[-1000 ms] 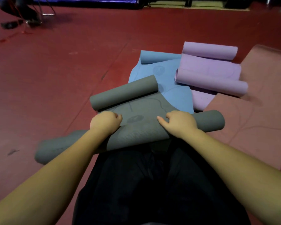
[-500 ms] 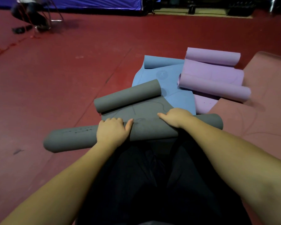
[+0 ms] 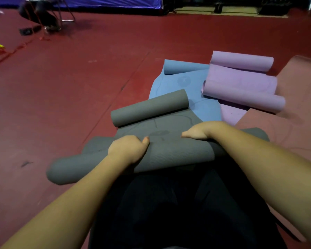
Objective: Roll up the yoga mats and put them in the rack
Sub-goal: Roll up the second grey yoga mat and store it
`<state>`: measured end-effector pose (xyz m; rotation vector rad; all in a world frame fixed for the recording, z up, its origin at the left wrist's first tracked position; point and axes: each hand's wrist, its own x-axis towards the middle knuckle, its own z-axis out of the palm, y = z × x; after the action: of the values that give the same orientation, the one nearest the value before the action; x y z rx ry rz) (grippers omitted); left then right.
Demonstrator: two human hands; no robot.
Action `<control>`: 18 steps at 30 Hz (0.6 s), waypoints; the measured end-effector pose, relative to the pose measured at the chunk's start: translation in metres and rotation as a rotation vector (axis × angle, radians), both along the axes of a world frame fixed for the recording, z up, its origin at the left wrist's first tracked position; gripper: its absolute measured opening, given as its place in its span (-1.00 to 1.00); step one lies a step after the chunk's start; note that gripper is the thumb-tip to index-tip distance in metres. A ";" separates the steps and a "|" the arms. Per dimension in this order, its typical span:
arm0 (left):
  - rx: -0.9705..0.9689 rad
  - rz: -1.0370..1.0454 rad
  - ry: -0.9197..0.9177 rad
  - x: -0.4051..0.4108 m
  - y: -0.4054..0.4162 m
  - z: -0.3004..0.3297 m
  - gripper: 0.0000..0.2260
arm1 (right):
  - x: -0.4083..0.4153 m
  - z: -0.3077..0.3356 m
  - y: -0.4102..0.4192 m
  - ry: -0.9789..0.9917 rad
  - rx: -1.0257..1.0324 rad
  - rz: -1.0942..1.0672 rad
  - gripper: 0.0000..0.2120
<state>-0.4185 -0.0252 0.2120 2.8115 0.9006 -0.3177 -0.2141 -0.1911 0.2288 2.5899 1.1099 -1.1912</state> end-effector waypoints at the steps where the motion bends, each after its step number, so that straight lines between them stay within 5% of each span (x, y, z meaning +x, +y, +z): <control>1: -0.010 0.011 0.001 -0.001 0.001 -0.002 -0.39 | 0.000 -0.001 0.002 -0.003 -0.003 0.004 -0.44; 5: -0.089 0.056 0.039 0.004 0.007 0.000 -0.42 | 0.001 -0.005 0.001 -0.082 0.033 0.023 -0.45; 11: -0.192 0.101 0.151 0.023 0.020 0.002 -0.38 | 0.002 -0.013 -0.011 -0.456 0.428 0.023 -0.50; 18: -0.328 0.075 0.202 0.047 0.030 0.006 -0.48 | -0.023 -0.027 -0.033 -0.595 0.467 0.056 -0.44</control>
<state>-0.3714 0.0049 0.2181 2.4698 0.8971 -0.6808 -0.2368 -0.2238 0.2016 2.8934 1.4064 -0.1036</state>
